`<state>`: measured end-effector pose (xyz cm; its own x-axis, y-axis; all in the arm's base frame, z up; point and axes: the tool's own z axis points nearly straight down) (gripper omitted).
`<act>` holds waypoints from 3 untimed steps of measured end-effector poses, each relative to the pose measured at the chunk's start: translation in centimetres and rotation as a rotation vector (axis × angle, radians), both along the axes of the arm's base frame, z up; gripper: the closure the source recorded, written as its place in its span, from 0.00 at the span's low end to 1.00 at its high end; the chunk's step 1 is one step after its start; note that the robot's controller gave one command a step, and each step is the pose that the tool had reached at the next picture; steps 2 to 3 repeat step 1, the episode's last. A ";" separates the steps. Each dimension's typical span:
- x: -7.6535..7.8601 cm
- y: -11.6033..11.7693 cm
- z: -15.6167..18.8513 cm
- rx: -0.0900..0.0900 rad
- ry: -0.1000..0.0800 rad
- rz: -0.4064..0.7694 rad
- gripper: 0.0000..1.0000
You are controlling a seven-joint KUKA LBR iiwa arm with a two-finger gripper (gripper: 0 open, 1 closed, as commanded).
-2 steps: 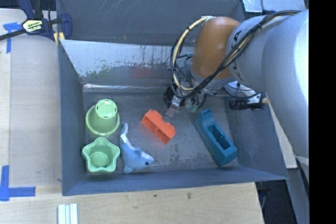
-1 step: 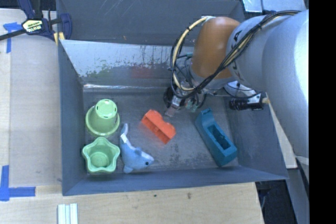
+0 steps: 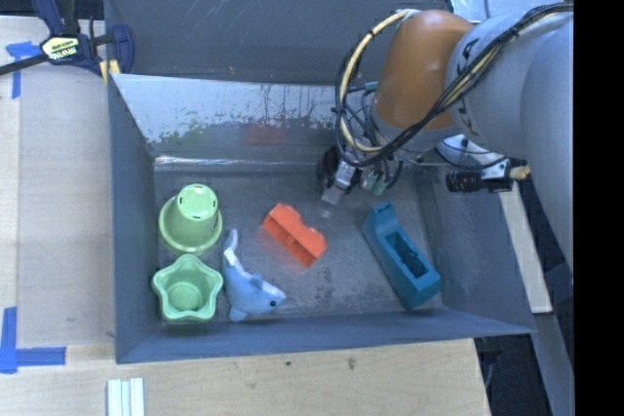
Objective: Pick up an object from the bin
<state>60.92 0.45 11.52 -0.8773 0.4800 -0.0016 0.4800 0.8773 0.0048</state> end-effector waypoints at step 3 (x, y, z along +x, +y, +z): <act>0.1 0.2 3.8 0.000 -0.008 0.007 1.00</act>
Offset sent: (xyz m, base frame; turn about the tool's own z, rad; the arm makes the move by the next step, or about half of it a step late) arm -0.0263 -0.0134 0.0724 -0.0748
